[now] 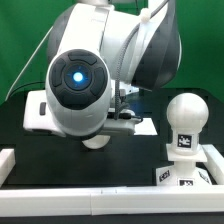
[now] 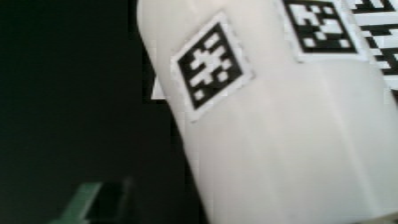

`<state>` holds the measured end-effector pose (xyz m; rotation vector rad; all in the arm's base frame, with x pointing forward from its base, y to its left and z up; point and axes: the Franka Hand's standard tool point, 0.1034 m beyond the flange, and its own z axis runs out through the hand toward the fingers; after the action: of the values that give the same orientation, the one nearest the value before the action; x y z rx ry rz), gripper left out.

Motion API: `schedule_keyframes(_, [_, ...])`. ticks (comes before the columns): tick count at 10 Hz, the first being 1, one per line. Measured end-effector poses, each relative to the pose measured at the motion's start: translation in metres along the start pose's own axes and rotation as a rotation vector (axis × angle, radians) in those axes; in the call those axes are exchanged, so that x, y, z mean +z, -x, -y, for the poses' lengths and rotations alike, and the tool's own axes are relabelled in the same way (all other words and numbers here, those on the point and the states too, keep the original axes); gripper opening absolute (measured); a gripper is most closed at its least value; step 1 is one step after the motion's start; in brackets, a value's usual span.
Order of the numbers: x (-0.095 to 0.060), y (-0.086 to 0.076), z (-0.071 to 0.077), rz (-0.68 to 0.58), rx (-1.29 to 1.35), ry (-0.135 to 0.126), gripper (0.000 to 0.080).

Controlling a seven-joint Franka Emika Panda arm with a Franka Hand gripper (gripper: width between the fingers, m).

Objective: Assemble lamp

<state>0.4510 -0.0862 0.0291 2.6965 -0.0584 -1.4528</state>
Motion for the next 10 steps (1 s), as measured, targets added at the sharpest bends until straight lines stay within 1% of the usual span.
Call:
schedule_keyframes(1, [0.000, 0.000, 0.000, 0.000, 0.000, 0.000, 0.0181])
schedule_keyframes(2, [0.000, 0.000, 0.000, 0.000, 0.000, 0.000, 0.0181])
schedule_keyframes(3, [0.000, 0.000, 0.000, 0.000, 0.000, -0.001, 0.0046])
schedule_keyframes(6, [-0.002, 0.001, 0.001, 0.002, -0.001, -0.001, 0.0046])
schedule_keyframes(7, [-0.013, 0.008, 0.006, 0.005, -0.009, -0.002, 0.0046])
schedule_keyframes(8, [-0.032, 0.020, 0.010, 0.000, -0.015, -0.011, 0.0046])
schedule_keyframes(9, [-0.055, 0.035, 0.011, -0.009, -0.019, -0.024, 0.0046])
schedule_keyframes(10, [-0.083, 0.047, 0.013, -0.074, -0.026, -0.034, 0.0048])
